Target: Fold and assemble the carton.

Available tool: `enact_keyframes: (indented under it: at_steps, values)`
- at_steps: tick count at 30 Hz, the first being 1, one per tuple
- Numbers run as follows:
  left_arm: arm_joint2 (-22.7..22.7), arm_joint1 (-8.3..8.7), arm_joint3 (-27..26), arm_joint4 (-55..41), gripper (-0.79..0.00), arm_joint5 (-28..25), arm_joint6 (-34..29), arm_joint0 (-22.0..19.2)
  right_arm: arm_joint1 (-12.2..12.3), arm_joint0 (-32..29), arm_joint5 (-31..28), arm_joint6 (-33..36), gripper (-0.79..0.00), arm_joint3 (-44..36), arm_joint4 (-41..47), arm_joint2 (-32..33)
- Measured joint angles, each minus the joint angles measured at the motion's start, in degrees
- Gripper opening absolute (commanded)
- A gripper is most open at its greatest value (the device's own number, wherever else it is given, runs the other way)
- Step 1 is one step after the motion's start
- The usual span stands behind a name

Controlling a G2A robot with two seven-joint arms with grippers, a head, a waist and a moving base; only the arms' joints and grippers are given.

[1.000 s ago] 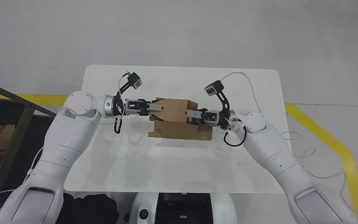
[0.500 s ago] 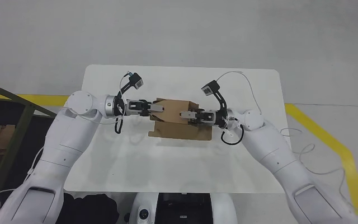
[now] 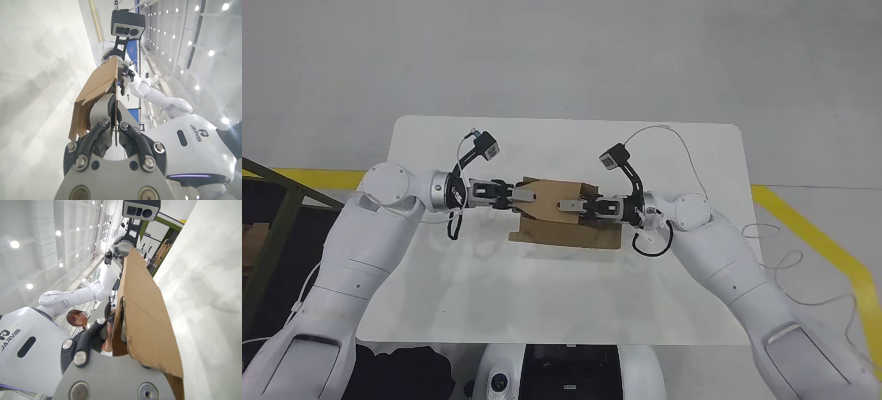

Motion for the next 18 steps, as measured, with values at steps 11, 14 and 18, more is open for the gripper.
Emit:
enact_keyframes:
  at_steps: [11,14,18]
  values:
    - [-0.5,0.07,-0.4,-0.5,0.0,-0.5,0.1,0.3,-0.4,0.8,-0.3,-0.3,-0.785,1.3,-1.8,-0.3]
    - [-1.0,0.14,-0.7,-1.4,0.0,-0.5,-0.1,0.4,-0.5,1.0,-0.5,-0.5,-0.785,1.7,-2.3,-0.4]
    - [-1.5,0.22,-1.2,-2.6,0.0,-0.3,-1.0,0.6,-0.8,1.2,-0.5,-0.5,-0.785,2.4,-3.2,-0.4]
